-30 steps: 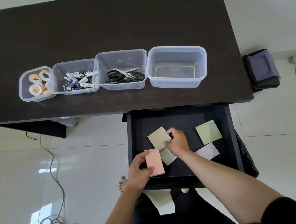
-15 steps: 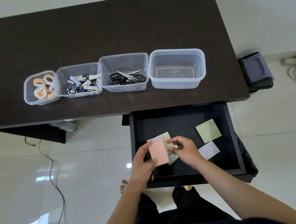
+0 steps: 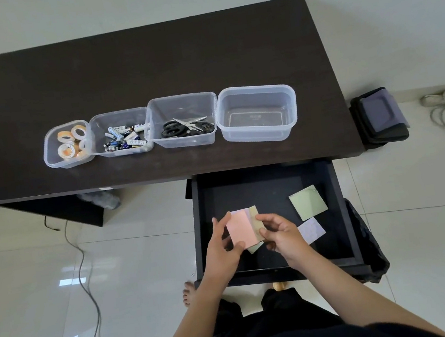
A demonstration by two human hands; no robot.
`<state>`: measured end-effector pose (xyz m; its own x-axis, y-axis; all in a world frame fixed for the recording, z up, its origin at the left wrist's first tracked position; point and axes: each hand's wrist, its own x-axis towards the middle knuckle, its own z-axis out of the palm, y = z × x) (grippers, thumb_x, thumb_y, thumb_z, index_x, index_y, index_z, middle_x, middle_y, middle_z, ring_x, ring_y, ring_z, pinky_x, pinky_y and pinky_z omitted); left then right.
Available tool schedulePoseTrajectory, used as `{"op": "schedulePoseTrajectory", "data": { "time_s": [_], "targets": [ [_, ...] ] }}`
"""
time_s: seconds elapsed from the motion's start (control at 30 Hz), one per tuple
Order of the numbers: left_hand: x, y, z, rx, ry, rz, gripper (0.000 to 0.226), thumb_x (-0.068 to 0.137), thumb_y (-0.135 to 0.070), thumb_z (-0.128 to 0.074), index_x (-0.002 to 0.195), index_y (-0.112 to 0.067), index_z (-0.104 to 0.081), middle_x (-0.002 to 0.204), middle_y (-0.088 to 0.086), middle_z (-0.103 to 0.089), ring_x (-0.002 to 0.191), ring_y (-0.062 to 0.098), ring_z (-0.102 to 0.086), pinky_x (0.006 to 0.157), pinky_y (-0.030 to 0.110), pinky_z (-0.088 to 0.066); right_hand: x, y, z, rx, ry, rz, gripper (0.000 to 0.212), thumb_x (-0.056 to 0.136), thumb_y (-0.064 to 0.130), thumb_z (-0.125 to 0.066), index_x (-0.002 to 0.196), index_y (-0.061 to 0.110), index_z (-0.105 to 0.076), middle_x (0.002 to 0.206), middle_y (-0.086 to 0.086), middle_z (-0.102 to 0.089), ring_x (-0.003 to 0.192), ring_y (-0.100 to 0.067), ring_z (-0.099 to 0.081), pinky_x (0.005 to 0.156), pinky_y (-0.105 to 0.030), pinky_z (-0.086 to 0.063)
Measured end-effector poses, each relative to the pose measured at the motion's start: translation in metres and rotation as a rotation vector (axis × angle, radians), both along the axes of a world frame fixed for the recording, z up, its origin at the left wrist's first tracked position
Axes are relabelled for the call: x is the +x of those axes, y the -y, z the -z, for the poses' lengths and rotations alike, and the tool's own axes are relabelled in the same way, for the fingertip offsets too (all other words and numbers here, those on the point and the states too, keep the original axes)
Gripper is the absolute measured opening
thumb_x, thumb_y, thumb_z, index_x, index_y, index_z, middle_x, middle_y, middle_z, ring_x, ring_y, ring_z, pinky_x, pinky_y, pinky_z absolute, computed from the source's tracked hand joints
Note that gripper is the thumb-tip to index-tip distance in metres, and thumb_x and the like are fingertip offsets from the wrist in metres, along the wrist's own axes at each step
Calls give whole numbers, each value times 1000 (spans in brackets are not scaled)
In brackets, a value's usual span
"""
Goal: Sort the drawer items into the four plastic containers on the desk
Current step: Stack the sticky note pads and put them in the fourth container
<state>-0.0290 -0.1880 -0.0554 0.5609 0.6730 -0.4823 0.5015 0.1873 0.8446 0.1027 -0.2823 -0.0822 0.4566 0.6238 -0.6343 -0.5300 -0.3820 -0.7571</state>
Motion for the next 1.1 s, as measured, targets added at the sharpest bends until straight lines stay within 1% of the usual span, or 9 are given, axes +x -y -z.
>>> {"op": "schedulePoseTrajectory", "data": {
  "time_s": [0.07, 0.17, 0.37, 0.5, 0.63, 0.77, 0.83, 0.93, 1.1],
  "targets": [
    [-3, 0, -2, -72, 55, -54, 70, 80, 7, -66, 128, -38, -43, 129, -9, -48, 103, 4, -56, 77, 20, -54, 0, 2, 2, 3, -18, -23, 32, 89, 1, -58, 99, 29, -70, 114, 2, -68, 79, -14, -56, 62, -25, -44],
    [-9, -3, -6, -198, 64, -82, 72, 79, 8, -66, 128, -40, -43, 113, -6, -57, 101, 13, -60, 76, 25, -57, 0, 3, 6, -5, -33, -73, 33, 88, 3, -61, 99, 32, -70, 114, 4, -69, 81, -15, -58, 63, -27, -45],
    [-16, -7, -7, -190, -2, -47, 68, 82, 5, -64, 121, -47, -46, 116, -1, -53, 100, 18, -58, 79, 35, -59, -7, -5, 11, -30, -6, -163, 31, 85, 5, -66, 100, 31, -69, 112, 5, -70, 82, -13, -60, 62, -26, -44],
    [-24, -10, -4, -234, 25, -143, 59, 81, 6, -63, 116, -41, -54, 112, 7, -59, 99, 24, -59, 84, 46, -54, -4, -14, 11, -36, 54, -202, 28, 86, 8, -65, 102, 31, -67, 106, 7, -71, 84, -12, -61, 63, -24, -44],
    [-33, -16, -2, -229, 14, -159, 58, 81, 7, -64, 113, -40, -54, 113, 0, -55, 109, 22, -54, 86, 42, -56, 2, -21, 29, -158, 345, -169, 25, 85, 16, -67, 99, 35, -62, 99, 2, -65, 89, -18, -60, 76, -24, -47],
    [-40, -20, -1, -279, 18, -188, 58, 81, 10, -62, 121, -31, -55, 116, -1, -55, 113, 26, -52, 75, 32, -57, 3, -20, 55, -471, 743, -560, 53, 79, 27, -70, 127, 36, -49, 120, -1, -47, 112, -25, -45, 93, -40, -46],
    [-42, -22, -2, -291, 22, -200, 57, 81, 12, -61, 121, -29, -55, 118, -1, -55, 113, 27, -52, 69, 27, -55, -3, -21, 62, -523, 784, -646, 61, 78, 26, -70, 132, 35, -44, 124, -2, -40, 113, -25, -40, 91, -37, -47],
    [-43, -22, -5, -297, 25, -208, 57, 80, 16, -58, 119, -26, -56, 121, -1, -54, 112, 23, -51, 64, 21, -54, -8, -22, 72, -487, 743, -574, 58, 76, 13, -72, 127, 31, -50, 123, -3, -35, 110, -25, -39, 90, -28, -44],
    [-47, -19, -6, -292, 20, -225, 56, 80, 18, -56, 121, -21, -54, 121, 1, -53, 109, 20, -50, 60, 16, -53, -8, -22, 70, -449, 777, -605, 49, 76, 16, -72, 118, 32, -51, 113, -1, -53, 110, -25, -42, 89, -34, -41]
  ]
}}
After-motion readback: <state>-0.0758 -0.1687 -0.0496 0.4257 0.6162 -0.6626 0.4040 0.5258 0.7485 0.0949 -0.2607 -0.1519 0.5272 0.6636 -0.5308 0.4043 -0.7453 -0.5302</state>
